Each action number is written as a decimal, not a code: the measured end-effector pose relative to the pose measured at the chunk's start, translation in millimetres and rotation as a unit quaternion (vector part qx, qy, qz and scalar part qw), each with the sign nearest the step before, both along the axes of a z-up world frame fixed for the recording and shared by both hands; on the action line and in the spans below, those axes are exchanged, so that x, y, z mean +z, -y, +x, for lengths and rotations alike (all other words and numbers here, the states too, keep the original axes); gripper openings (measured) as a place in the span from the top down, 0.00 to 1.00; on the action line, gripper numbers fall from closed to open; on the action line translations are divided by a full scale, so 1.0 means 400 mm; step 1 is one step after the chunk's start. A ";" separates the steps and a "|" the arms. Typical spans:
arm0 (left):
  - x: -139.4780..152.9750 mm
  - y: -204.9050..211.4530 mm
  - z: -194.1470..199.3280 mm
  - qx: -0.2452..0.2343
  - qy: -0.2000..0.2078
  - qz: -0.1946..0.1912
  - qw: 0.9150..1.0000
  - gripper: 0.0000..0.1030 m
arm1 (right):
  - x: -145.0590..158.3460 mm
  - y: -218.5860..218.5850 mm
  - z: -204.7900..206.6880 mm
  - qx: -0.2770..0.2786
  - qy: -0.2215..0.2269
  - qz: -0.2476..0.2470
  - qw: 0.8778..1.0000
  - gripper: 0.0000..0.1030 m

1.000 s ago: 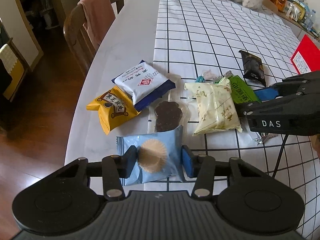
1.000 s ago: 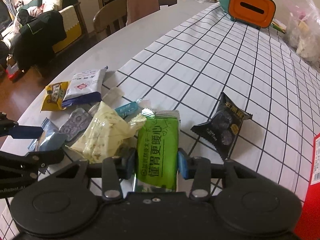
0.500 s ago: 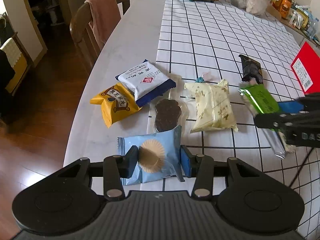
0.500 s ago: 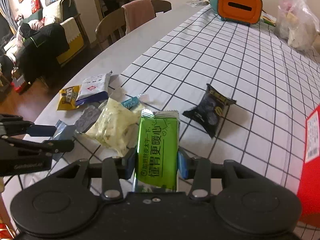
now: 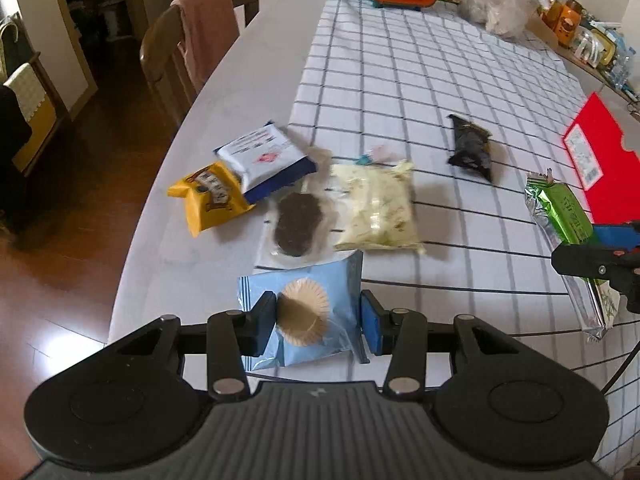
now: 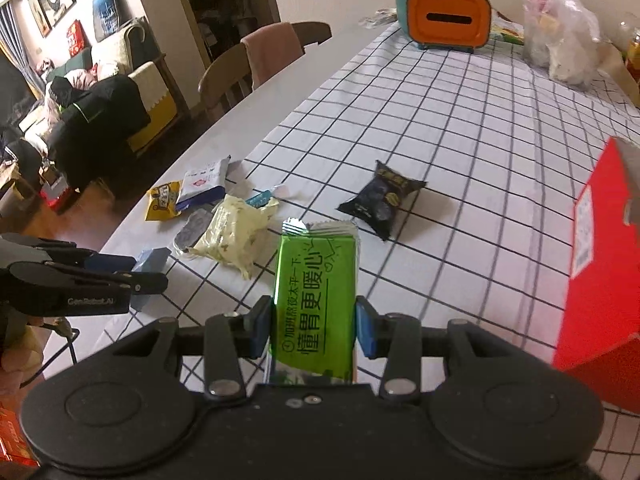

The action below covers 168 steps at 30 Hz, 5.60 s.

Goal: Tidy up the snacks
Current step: 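Carry the blue packet and green packet over the red box, then open the left tool dropping the blue packet while the right tool releases the green packet, then move both tools back from the box to the remaining snacks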

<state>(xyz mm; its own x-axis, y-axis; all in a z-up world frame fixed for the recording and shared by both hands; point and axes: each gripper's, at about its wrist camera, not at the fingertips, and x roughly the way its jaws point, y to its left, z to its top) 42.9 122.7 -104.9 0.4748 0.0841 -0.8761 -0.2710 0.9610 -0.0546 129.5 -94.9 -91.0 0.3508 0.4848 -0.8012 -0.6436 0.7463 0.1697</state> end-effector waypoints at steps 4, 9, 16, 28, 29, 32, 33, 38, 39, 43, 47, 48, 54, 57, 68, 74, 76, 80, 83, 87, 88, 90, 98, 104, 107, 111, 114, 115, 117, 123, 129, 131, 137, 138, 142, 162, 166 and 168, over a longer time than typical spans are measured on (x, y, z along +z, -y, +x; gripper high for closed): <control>0.040 0.057 0.008 -0.013 0.009 0.005 1.000 0.58 | 0.031 0.057 0.003 -0.009 0.007 0.007 1.000 0.60; 0.092 0.137 0.025 -0.034 0.022 0.013 0.999 0.58 | 0.068 0.138 0.021 -0.027 0.014 0.016 0.999 0.60; 0.163 0.265 0.078 -0.067 0.045 0.025 0.996 0.58 | 0.124 0.263 0.050 -0.052 0.033 0.029 0.998 0.60; 0.261 0.522 0.211 -0.133 0.086 0.041 0.987 0.58 | 0.191 0.474 0.129 -0.107 0.069 0.038 0.991 0.60; 0.265 0.541 0.221 -0.137 0.088 0.043 0.986 0.58 | 0.194 0.494 0.135 -0.111 0.070 0.038 0.991 0.60; 0.276 0.603 0.248 -0.151 0.094 0.046 0.983 0.58 | 0.200 0.549 0.156 -0.124 0.073 0.035 0.989 0.59; 0.279 0.621 0.257 -0.154 0.095 0.046 0.982 0.58 | 0.201 0.568 0.163 -0.128 0.074 0.034 0.988 0.60; 0.275 0.721 0.307 -0.173 0.092 0.047 0.979 0.58 | 0.192 0.647 0.196 -0.146 0.076 0.025 0.986 0.60; 0.273 0.738 0.316 -0.177 0.091 0.048 0.979 0.58 | 0.190 0.660 0.204 -0.149 0.077 0.021 0.986 0.60; 0.255 0.812 0.357 -0.194 0.083 0.057 0.976 0.58 | 0.181 0.712 0.235 -0.166 0.080 0.010 0.983 0.60; 0.232 0.875 0.390 -0.209 0.072 0.067 0.973 0.58 | 0.168 0.751 0.274 -0.176 0.078 -0.001 0.981 0.60; 0.227 0.888 0.398 -0.212 0.070 0.069 0.972 0.58 | 0.163 0.758 0.284 -0.177 0.078 -0.006 0.981 0.60; 0.189 0.960 0.447 -0.229 0.050 0.071 0.969 0.58 | 0.121 0.774 0.348 -0.178 0.066 -0.028 0.981 0.60; 0.169 0.988 0.466 -0.235 0.040 0.074 0.968 0.58 | 0.096 0.770 0.376 -0.172 0.058 -0.040 0.983 0.60; 0.101 1.034 0.533 -0.243 -0.002 0.078 0.967 0.58 | 0.028 0.730 0.451 -0.142 0.032 -0.068 0.987 0.60; 0.068 1.037 0.556 -0.240 -0.028 0.076 0.967 0.58 | -0.002 0.707 0.466 -0.116 0.016 -0.087 0.989 0.60; 0.060 1.039 0.561 -0.239 -0.035 0.078 0.967 0.58 | -0.011 0.703 0.472 -0.111 0.010 -0.091 0.990 0.60; 0.049 1.040 0.569 -0.236 -0.046 0.079 0.967 0.58 | -0.020 0.700 0.477 -0.107 0.003 -0.094 0.990 0.60; 0.043 1.042 0.574 -0.239 -0.052 0.079 0.966 0.58 | -0.023 0.698 0.480 -0.106 0.000 -0.094 0.990 0.60; 0.040 1.047 0.574 -0.240 -0.054 0.085 0.966 0.58 | -0.022 0.701 0.480 -0.107 -0.003 -0.091 0.990 0.59; 0.041 1.045 0.572 -0.240 -0.052 0.084 0.966 0.58 | -0.020 0.703 0.479 -0.109 -0.002 -0.090 0.990 0.59; 0.044 1.043 0.569 -0.239 -0.048 0.082 0.966 0.58 | -0.017 0.707 0.478 -0.111 -0.002 -0.086 0.990 0.58; 0.072 1.029 0.552 -0.230 -0.033 0.067 0.970 0.53 | 0.018 0.729 0.453 -0.111 0.004 -0.060 0.992 0.45; 0.110 1.031 0.519 -0.232 -0.008 0.068 0.970 0.44 | 0.058 0.746 0.418 -0.107 0.020 -0.046 0.993 0.38; 0.131 1.026 0.498 -0.231 0.004 0.065 0.971 0.39 | 0.075 0.756 0.402 -0.105 0.023 -0.037 0.994 0.36; 0.160 1.010 0.471 -0.227 0.019 0.061 0.972 0.37 | 0.102 0.764 0.380 -0.102 0.030 -0.023 0.994 0.31; 0.181 0.995 0.450 -0.222 0.031 0.061 0.973 0.34 | 0.123 0.768 0.363 -0.100 0.036 -0.012 0.994 0.26; 0.188 0.990 0.443 -0.220 0.035 0.060 0.973 0.32 | 0.129 0.768 0.358 -0.098 0.038 -0.009 0.994 0.25; 0.202 0.977 0.427 -0.216 0.046 0.060 0.974 0.30 | 0.140 0.766 0.347 -0.097 0.041 -0.004 0.994 0.23; 0.236 0.929 0.388 -0.205 0.068 0.059 0.975 0.24 | 0.170 0.750 0.320 -0.094 0.047 0.016 0.994 0.15; 0.256 0.863 0.352 -0.189 0.086 0.053 0.977 0.21 | 0.197 0.720 0.291 -0.091 0.055 0.036 0.994 0.11; 0.262 0.836 0.339 -0.185 0.093 0.047 0.977 0.21 | 0.204 0.704 0.280 -0.089 0.058 0.041 0.993 0.10; 0.270 0.750 0.296 -0.176 0.114 0.052 0.976 0.16 | 0.214 0.648 0.248 -0.096 0.062 0.056 0.992 0.02; 0.269 0.733 0.291 -0.174 0.117 0.050 0.976 0.16 | 0.213 0.637 0.244 -0.096 0.060 0.059 0.992 0.01; 0.266 0.657 0.267 -0.167 0.121 0.046 0.977 0.16 | 0.209 0.578 0.221 -0.094 0.055 0.069 0.992 0.01; 0.191 0.262 0.148 -0.105 0.096 0.061 0.988 0.16 | 0.139 0.212 0.175 -0.083 0.033 0.031 0.996 0.01; 0.165 0.204 0.131 -0.091 0.091 0.062 0.990 0.16 | 0.112 0.143 0.186 -0.081 0.028 0.016 0.996 0.01; 0.150 0.180 0.122 -0.084 0.090 0.066 0.990 0.16 | 0.097 0.108 0.195 -0.080 0.026 0.009 0.996 0.01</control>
